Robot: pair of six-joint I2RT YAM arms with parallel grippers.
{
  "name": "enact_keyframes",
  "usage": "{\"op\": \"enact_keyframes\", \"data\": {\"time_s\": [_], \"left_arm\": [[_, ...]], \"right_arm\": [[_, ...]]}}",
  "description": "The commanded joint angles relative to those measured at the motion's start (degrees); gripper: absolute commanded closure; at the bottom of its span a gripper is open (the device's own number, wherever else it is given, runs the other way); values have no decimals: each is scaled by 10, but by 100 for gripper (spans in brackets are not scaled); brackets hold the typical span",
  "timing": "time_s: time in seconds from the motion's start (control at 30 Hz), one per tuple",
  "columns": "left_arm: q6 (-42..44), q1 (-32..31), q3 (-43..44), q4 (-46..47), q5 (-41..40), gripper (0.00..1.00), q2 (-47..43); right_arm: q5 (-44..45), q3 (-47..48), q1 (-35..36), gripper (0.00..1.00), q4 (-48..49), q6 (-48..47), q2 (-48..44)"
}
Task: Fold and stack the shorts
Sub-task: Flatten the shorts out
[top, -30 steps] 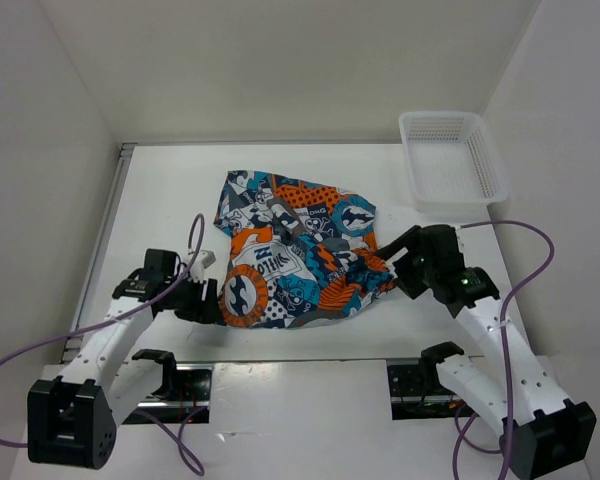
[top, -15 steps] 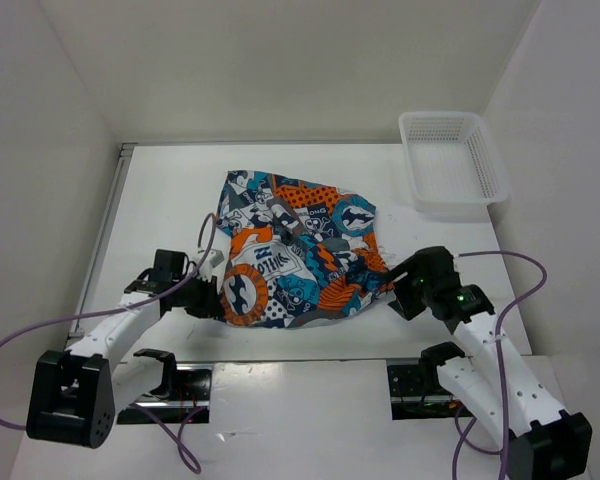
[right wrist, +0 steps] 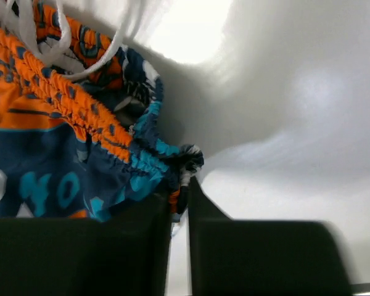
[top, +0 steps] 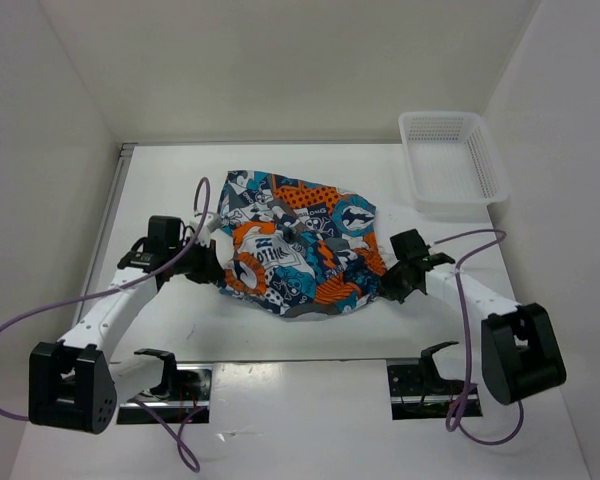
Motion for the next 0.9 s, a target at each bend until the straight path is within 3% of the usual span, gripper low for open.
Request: {"op": "enact_keyframes", "data": {"time_s": [0.0,0.17,0.27,0.43,0.6,0.67,0.73,0.77,0.8,0.87], "left_arm": [[3,2,49,-21,4,100,3],[3,24,142,-83,-3,100,10],[3,52,222,-114,10,100,65],[3,58,324,-85,10,100,187],[3,63,426,-63,-8,100,339],[3,63,473,-69,-14,94,375],[3,63,479,-76,2,82,375],[3,63,472,-76,8,43,362],[3,63,445,-82,14,30,351],[3,72,401,-82,14,21,304]], "right_arm": [[25,68,-2,97,32,-30,40],[48,105,-2,100,-18,-50,-34],[60,131,-2,100,-62,-70,-77],[48,118,-2,100,-80,-89,-114],[5,118,-2,100,-10,-67,-55],[0,134,-2,100,-3,-67,-19],[0,147,-2,100,-3,-74,-2],[0,152,-2,100,-3,-79,3],[0,158,-2,100,-3,-79,3],[-5,158,-2,100,2,-79,3]]}}
